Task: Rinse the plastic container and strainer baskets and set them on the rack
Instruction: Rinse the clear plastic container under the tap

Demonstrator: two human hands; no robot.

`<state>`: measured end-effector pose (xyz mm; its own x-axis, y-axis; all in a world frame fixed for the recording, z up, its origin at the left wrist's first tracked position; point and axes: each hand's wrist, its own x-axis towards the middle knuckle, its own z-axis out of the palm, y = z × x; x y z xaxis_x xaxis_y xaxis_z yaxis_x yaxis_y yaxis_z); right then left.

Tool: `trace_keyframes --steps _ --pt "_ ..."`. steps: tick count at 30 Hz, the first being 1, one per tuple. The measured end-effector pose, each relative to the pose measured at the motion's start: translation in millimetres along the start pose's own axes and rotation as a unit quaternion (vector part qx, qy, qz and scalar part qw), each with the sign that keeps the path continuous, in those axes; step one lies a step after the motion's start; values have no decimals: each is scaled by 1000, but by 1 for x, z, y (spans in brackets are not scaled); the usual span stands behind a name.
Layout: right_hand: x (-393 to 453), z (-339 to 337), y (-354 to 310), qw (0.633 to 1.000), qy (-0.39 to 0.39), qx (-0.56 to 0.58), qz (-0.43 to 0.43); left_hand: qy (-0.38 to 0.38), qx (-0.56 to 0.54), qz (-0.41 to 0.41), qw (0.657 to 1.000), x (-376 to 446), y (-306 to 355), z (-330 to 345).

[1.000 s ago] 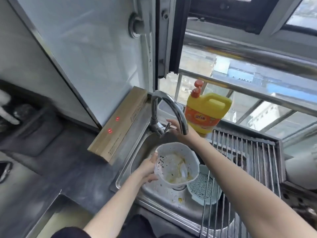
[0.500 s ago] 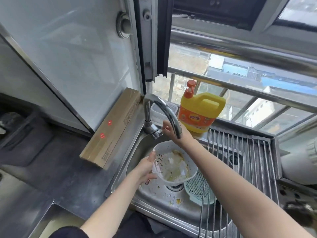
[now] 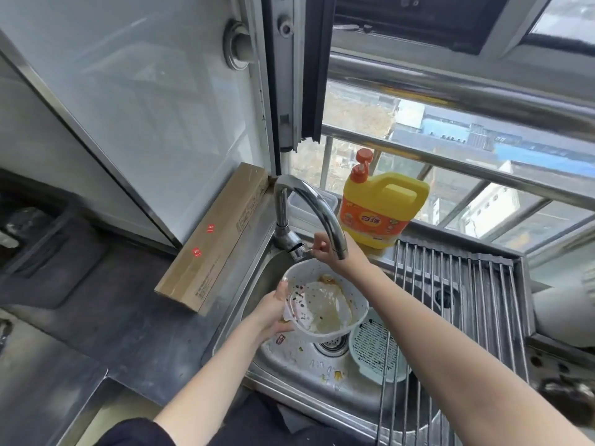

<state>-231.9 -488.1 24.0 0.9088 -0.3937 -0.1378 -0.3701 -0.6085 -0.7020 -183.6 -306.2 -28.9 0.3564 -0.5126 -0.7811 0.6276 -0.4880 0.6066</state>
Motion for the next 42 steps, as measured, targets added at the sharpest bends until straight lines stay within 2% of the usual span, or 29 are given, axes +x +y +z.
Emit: trace_keyframes --steps 11,20,23,26,29,33,42 --pt "-9 6 8 999 -19 -2 29 12 19 3 1000 5 -5 -2" --pt "-22 -14 12 995 -74 -2 67 2 19 31 999 9 -2 -2" --pt "-41 -23 19 995 -21 46 82 -10 33 32 999 12 -9 3" --pt "-55 -33 27 988 73 94 100 -15 26 34 999 15 -13 7" --pt "-68 -41 39 976 142 77 146 -18 11 37 999 15 -12 12" --pt "-86 -40 49 971 94 58 210 -45 -14 40 998 18 -5 18" --pt "-88 -24 42 971 60 -35 229 -84 -109 -8 990 26 -7 23"
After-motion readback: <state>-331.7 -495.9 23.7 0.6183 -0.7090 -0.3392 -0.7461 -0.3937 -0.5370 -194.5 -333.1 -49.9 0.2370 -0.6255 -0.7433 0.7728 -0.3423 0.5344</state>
